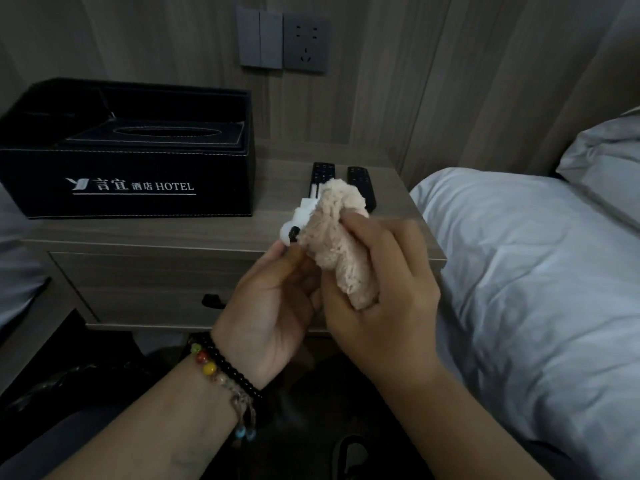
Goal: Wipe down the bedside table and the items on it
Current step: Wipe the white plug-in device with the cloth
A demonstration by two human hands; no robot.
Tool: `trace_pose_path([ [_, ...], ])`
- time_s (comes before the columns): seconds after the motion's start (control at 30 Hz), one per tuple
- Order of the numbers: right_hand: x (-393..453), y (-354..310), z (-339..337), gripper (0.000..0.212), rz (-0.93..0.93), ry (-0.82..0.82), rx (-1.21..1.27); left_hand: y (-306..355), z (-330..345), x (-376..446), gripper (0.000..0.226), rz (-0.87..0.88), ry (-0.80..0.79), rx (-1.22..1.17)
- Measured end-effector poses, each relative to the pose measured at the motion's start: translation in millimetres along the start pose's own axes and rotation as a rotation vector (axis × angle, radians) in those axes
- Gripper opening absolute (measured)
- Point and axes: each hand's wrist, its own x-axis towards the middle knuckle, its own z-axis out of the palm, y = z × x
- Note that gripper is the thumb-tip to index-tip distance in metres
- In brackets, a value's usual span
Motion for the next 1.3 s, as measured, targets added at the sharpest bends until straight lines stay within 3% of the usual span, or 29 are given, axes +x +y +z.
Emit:
trace_pose_path([
  [0.17, 4.8, 6.3, 2.5, 0.034, 0.019, 0.066, -0.028, 6.0, 2.1, 0.4, 0.047, 0.036, 0.018, -0.090],
  [0.33, -0.9, -3.6, 4.4, 0.034, -0.102, 0.009, -0.003, 10.5, 0.8, -5.9, 0.042, 0.001, -0.023, -0.120],
  [0.5, 12.3, 14.3, -7.0, 0.029, 0.143, 0.078, -0.018, 16.7, -6.1, -0.5, 0.064, 0.091, -0.079, -0.053],
  [0.6, 10.9, 12.0, -14.9, 0.025, 0.170, 0.096, 0.022, 24.4, -11.3, -1.4, 0.083, 0.207, -0.081, 0.124],
  [0.7, 7.7, -2.1, -22.3, 0.027, 0.040, 0.031, 0.120, 30.0, -13.9, -1.3, 0.090, 0.299, -0.075, 0.297],
  [0.83, 9.6, -8.4, -25.0, 0.029, -0.008, -0.113, 0.200, 33.7, -14.8, -3.6, 0.073, 0.460, -0.090, 0.645],
  [1.03, 14.3, -6.2, -31.4, 0.027, -0.057, -0.114, 0.124, 32.2, -15.1, -3.9, 0.063, 0.703, -0.023, 1.209],
  [1.13, 14.9, -1.6, -30.7, 0.028, -0.032, -0.122, 0.062, 23.5, -11.1, -3.5, 0.062, 0.774, -0.045, 1.357],
  [1.3, 25.4, 10.6, -43.9, 0.024, 0.139, 0.005, 0.052, 17.8, -10.8, -3.7, 0.064, 0.851, -0.047, 1.493],
])
